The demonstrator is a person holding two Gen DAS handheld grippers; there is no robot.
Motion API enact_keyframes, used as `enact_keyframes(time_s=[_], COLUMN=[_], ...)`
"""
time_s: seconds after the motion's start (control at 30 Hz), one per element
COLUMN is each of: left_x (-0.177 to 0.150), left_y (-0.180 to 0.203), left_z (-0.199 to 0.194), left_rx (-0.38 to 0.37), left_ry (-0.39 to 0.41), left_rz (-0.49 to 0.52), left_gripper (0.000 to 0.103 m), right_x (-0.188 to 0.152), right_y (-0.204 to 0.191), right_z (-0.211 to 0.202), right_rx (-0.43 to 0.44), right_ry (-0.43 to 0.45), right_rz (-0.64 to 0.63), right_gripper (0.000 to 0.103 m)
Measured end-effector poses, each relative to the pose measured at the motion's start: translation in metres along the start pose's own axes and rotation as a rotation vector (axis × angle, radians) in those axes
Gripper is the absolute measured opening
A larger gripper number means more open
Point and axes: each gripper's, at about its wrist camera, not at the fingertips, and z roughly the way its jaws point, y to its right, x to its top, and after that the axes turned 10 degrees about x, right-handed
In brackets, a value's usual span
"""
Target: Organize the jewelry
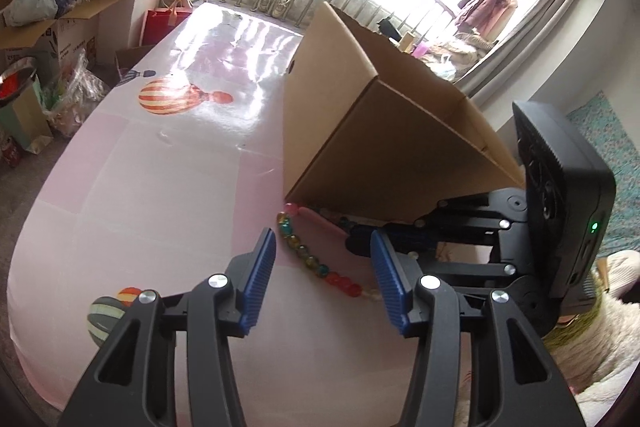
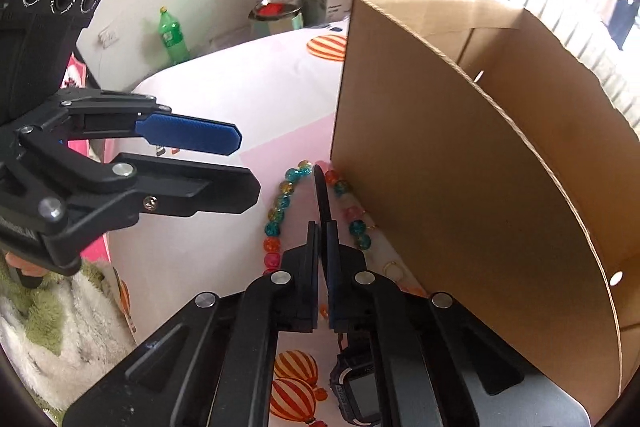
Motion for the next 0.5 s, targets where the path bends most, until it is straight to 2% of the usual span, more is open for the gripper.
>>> enact_keyframes(time_s=[0.13,0.23,0.3,0.4,0.5], left_x=[0.005,0.012,0.016,0.021,0.025], left_y=[-0.001,-0.005,-0.007,-0.01,-0.008], left_z=[0.009,0.02,0.028,0.041,0.051], left_rx=[-0.074,-0.16,-0.191,-0.208,-0.183], left_ry=[-0.041,-0.094,-0.129,-0.177,-0.204], left_rz=[-0.054,-0.13,-0.175,-0.238,-0.258], left_gripper=[0.048,0.048,0.048,0.046,0.044], right_x=[-0.002,-0.014,-0.015,-0.017,-0.019], right_y=[0.003,0.003,0.003,0.003,-0.003], right_z=[-0.002,-0.011,-0.011,-0.015,-0.015], right_rx=[-0.007,-0.019,-0.027,-0.036,-0.049], right_ry=[0.041,0.065,0.079,0.103,0.123], right_rz=[0.019,0.026,0.026,0.024,0.011], right_gripper=[0.001,0.001,0.001,0.001,0.001])
